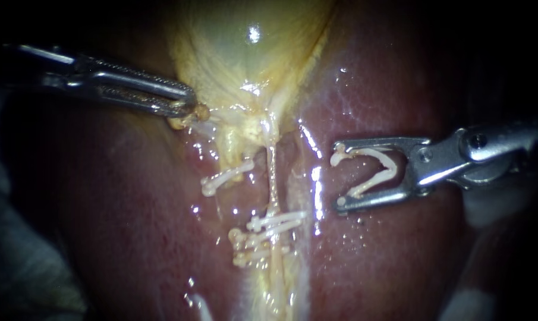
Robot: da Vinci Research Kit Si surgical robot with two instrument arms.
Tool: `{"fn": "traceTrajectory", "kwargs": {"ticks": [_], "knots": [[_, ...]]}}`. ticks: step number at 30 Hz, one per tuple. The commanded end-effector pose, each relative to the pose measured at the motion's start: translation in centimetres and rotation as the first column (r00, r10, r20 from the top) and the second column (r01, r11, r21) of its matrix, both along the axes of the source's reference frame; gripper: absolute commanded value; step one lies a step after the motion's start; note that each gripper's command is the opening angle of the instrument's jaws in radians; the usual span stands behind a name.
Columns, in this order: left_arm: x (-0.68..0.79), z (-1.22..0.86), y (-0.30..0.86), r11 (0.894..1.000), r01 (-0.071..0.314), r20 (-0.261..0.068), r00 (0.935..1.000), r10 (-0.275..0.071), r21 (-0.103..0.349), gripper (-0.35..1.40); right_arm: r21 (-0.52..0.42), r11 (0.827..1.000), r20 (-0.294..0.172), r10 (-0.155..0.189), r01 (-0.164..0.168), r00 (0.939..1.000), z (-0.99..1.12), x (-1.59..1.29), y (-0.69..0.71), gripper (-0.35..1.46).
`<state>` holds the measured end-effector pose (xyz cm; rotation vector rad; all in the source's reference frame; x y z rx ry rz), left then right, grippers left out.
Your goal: Clipping third clip right tube
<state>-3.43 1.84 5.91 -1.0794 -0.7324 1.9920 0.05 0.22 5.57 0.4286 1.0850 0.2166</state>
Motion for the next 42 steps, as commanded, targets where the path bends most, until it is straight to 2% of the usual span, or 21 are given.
{"fn": "traceTrajectory", "kwargs": {"ticks": [1, 6, 10, 13, 19, 24, 34, 38, 40, 42], "knots": [[0.05, -0.06, 0.01, 1.0, -0.003, 0.002, 1.0, 0.003, 0.003, -0.35, 0.0, 1.0, 0.0, 0.0, 0.0, 1.0, 0.0, 0.0, 0.0, 0.5], [0.38, -0.42, 0.15, 1.0, 0.023, -0.011, 0.9997, -0.023, -0.002, -0.35, 0.0, 1.0, 0.0, -0.001, 0.001, 1.0, 0.0, -0.02, -0.01, 0.5], [0.53, -0.6, 0.25, 0.999, 0.046, -0.01, 0.9989, -0.046, -0.004, -0.35, 0.0, 1.0, 0.001, 0.001, -0.001, 1.0, 0.0, 0.01, -0.01, 0.5], [0.54, -0.62, 0.25, 0.999, 0.046, -0.008, 0.9989, -0.046, -0.008, -0.35, -0.006, 1.0, 0.002, 0.002, -0.002, 1.0, 0.02, 0.08, 0.0, 0.5], [0.49, -0.59, 0.2, 0.999, 0.052, -0.012, 0.9986, -0.052, -0.013, -0.35, 0.107, 0.992, 0.036, 0.058, -0.061, 0.9977, 0.17, 0.3, 0.02, 0.49], [0.48, -0.59, 0.2, 0.999, 0.053, -0.013, 0.9985, -0.053, -0.014, -0.35, 0.209, 0.972, 0.061, 0.098, -0.108, 0.9933, 0.4, 0.5, 0.02, 0.49], [0.46, -0.59, 0.19, 0.999, 0.053, -0.012, 0.9985, -0.053, -0.013, -0.35, 0.325, 0.931, 0.087, 0.146, -0.166, 0.9855, 0.84, 0.83, 0.04, 0.48], [0.45, -0.59, 0.18, 0.999, 0.051, -0.011, 0.9986, -0.051, -0.011, -0.35, 0.376, 0.911, 0.062, 0.159, -0.17, 0.9854, 0.99, 0.97, 0.01, 0.48], [0.45, -0.59, 0.18, 0.999, 0.051, -0.011, 0.9986, -0.051, -0.011, -0.35, 0.414, 0.898, 0.022, 0.152, -0.147, 0.9881, 1.04, 1.04, -0.01, 0.48], [0.45, -0.59, 0.18, 0.999, 0.051, -0.011, 0.9986, -0.051, -0.011, -0.35, 0.455, 0.883, -0.023, 0.135, -0.11, 0.9905, 1.06, 1.11, -0.03, 0.48]]}}
